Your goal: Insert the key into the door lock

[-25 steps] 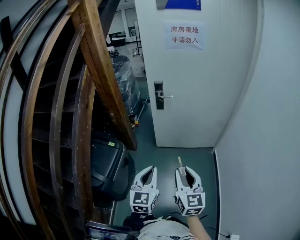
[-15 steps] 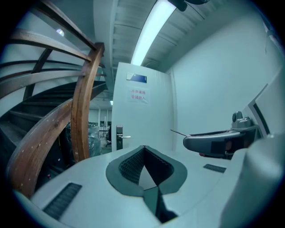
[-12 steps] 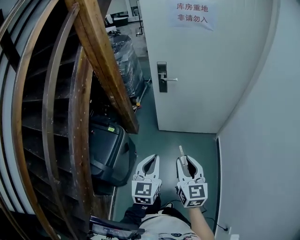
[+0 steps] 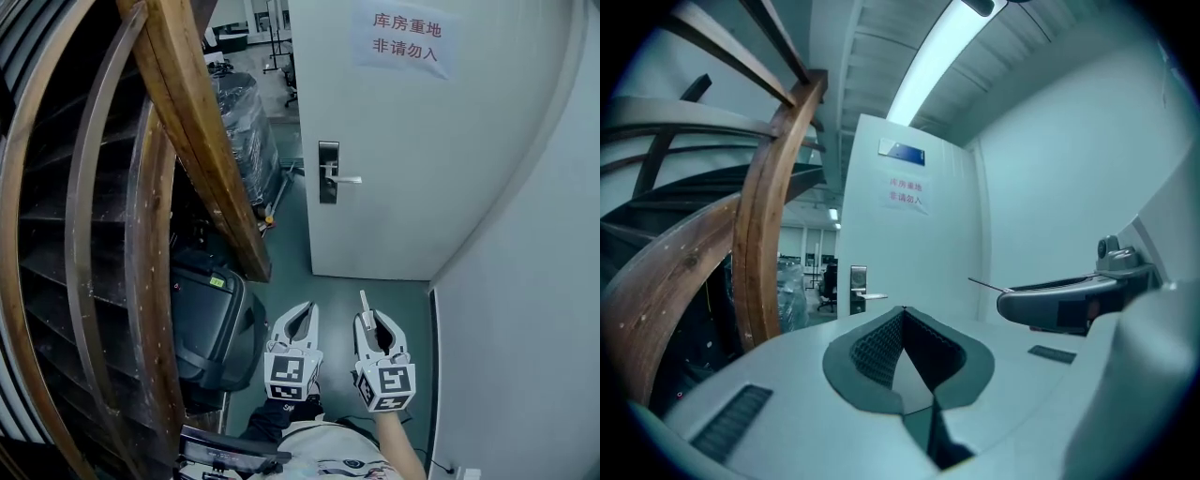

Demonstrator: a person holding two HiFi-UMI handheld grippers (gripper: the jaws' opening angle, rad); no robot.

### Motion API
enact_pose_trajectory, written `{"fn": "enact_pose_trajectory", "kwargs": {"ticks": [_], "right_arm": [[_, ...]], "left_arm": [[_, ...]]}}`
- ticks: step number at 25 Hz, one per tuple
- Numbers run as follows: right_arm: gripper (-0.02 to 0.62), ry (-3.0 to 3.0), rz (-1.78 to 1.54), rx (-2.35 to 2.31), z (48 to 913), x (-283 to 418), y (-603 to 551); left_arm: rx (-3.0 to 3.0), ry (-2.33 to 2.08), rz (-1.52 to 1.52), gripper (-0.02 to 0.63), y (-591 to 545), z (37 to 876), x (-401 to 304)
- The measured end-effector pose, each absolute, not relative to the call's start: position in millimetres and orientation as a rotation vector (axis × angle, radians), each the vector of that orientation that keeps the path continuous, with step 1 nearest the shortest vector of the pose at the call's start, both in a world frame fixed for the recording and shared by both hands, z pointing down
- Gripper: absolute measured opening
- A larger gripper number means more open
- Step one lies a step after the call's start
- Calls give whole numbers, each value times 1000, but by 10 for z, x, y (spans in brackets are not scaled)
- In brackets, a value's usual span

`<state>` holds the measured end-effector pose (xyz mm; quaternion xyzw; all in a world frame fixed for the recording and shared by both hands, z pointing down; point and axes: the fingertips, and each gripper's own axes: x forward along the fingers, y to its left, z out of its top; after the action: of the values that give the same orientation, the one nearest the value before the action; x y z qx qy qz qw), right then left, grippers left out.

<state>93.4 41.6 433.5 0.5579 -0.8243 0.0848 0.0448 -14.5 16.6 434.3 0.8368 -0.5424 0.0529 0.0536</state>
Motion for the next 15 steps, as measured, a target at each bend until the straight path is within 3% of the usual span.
{"fn": "enact_pose_trajectory", "kwargs": {"ticks": [15], "right_arm": [[120,-2454,334,1696,4617,643,-497]], "left_arm": [[2510,-1570,232,5,-710,4665,-422]]}}
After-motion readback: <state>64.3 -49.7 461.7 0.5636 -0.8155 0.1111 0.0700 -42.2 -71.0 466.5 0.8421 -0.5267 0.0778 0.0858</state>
